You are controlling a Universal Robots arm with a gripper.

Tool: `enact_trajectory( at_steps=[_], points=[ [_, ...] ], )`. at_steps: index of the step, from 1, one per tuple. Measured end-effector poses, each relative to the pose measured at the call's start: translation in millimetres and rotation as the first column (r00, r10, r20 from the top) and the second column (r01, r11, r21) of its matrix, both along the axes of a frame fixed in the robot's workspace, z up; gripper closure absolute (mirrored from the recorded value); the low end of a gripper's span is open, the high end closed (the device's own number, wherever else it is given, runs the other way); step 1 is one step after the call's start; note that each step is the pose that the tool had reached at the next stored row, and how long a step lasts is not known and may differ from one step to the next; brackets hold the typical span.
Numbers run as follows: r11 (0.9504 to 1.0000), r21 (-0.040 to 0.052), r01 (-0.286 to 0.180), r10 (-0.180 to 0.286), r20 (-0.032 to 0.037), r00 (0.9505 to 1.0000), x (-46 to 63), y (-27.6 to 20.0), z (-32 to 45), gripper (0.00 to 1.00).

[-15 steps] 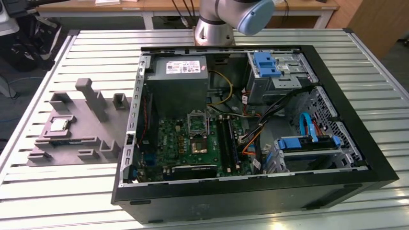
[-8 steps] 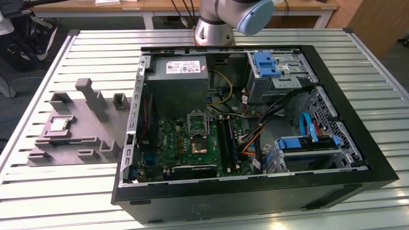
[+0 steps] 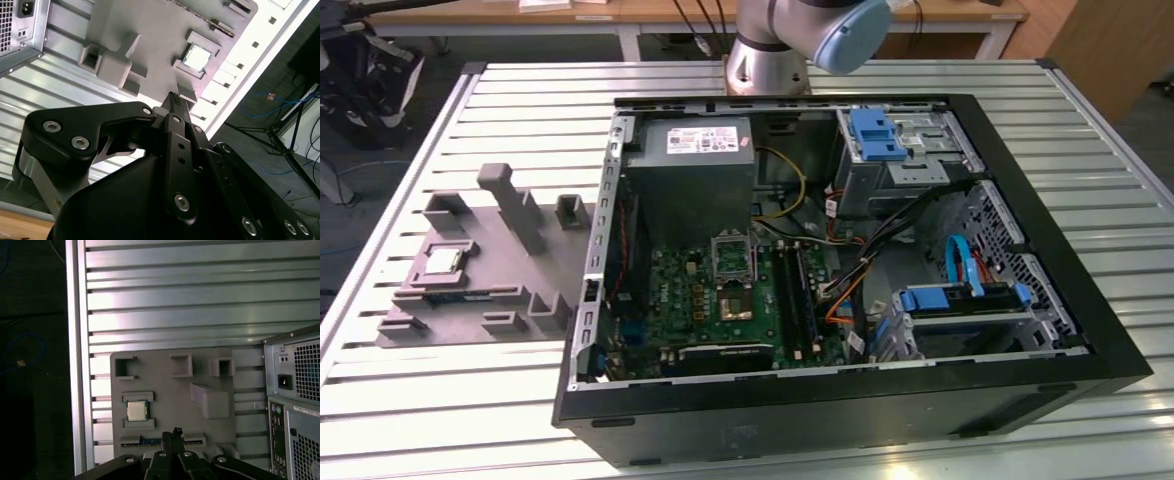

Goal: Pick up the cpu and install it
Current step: 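Reach for the cpu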

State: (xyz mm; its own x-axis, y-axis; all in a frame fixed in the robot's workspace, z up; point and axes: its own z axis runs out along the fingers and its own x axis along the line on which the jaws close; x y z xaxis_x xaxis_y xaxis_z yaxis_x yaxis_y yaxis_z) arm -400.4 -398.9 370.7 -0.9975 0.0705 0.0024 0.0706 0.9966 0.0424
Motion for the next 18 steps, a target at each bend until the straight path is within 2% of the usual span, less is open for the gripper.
enact_trajectory(
  at_steps=[3, 5, 15, 18],
  points=[
    [0.9996, -0.0001, -0.028, 0.028, -0.0001, 0.9996, -2.1, 0.0, -1.2, 0.89],
    [0.9995, -0.0001, -0.033, 0.033, 0.0001, 0.9995, -7.2, 0.0, -1.8, 0.89],
    [0.9995, 0.0, -0.033, 0.033, 0.0001, 0.9995, -49.3, 1.2, -3.4, 0.89],
    [0.9995, 0.0, -0.033, 0.033, 0.0, 0.9995, -58.7, 1.5, -3.7, 0.89]
  ],
)
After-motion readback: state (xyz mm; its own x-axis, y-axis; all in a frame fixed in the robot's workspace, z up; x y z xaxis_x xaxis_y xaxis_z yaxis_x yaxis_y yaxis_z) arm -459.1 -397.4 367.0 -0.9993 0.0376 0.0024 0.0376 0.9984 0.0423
